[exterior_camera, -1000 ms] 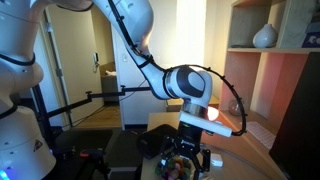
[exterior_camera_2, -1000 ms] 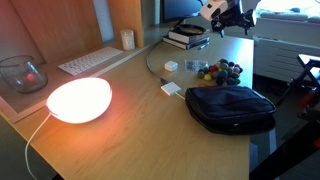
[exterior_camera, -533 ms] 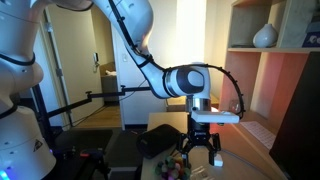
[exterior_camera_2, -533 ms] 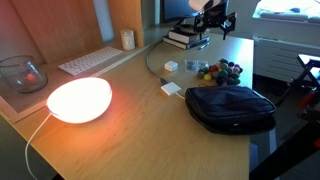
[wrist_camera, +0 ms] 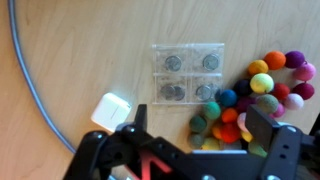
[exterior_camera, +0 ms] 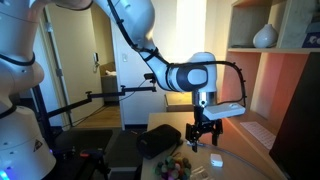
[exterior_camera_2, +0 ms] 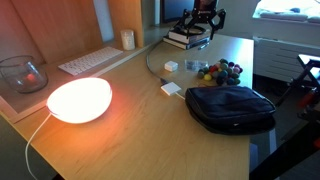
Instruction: Put the charger cable, head and the plastic object onto the floor.
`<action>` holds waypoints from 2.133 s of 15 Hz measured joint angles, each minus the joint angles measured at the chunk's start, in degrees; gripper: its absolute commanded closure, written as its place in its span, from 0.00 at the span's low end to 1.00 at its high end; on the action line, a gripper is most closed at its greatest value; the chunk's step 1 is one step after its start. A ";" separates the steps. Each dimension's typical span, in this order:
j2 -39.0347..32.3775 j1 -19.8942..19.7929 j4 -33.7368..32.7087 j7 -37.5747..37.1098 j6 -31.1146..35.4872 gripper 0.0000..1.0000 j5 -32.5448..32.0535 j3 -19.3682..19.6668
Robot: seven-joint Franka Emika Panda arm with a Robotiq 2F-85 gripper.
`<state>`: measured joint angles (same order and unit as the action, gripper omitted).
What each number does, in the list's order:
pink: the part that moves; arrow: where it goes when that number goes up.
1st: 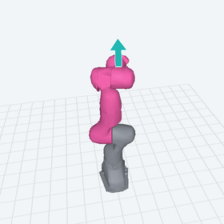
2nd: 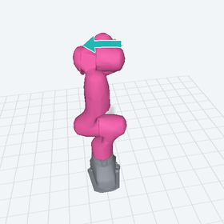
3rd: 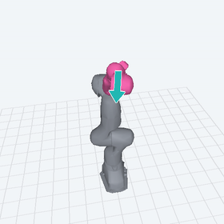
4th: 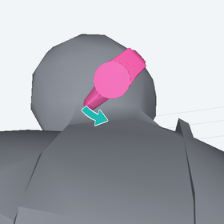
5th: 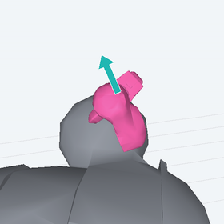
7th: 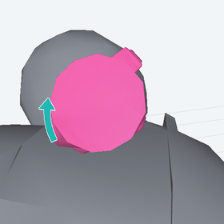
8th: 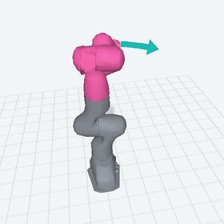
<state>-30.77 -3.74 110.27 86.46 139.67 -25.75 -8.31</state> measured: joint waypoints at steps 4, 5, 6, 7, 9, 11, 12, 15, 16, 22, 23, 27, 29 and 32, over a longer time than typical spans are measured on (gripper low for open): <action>-0.04 0.27 -0.27 0.09 -0.02 0.00 0.25 0.15; -0.12 0.48 -0.10 0.09 -0.02 0.00 0.36 0.50; -0.29 0.54 0.24 0.11 -0.19 0.00 0.46 0.72; -0.59 0.64 0.63 0.11 -0.53 0.00 0.47 0.99; -1.93 0.98 0.84 0.11 -1.87 0.00 0.47 1.74; -4.07 1.22 0.33 0.11 -2.44 0.00 0.51 2.34; -5.15 1.23 -0.12 0.11 -2.48 0.00 0.51 2.40; -7.68 1.37 -2.04 0.92 -2.48 0.00 0.51 2.39; -8.31 1.49 -2.81 1.24 -2.48 0.00 0.51 2.39; -10.96 3.25 -7.07 6.30 -1.13 0.00 -1.02 2.39; -11.22 3.61 -7.59 7.48 -0.55 0.00 -1.30 2.38; -11.96 4.81 -9.37 12.59 0.99 0.00 -2.09 2.28; -12.64 4.84 -10.47 16.10 1.18 0.00 -1.76 1.73; -13.98 3.96 -12.58 22.87 1.68 0.00 1.28 0.13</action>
<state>-44.76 0.22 97.69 109.33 141.35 -24.47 -8.18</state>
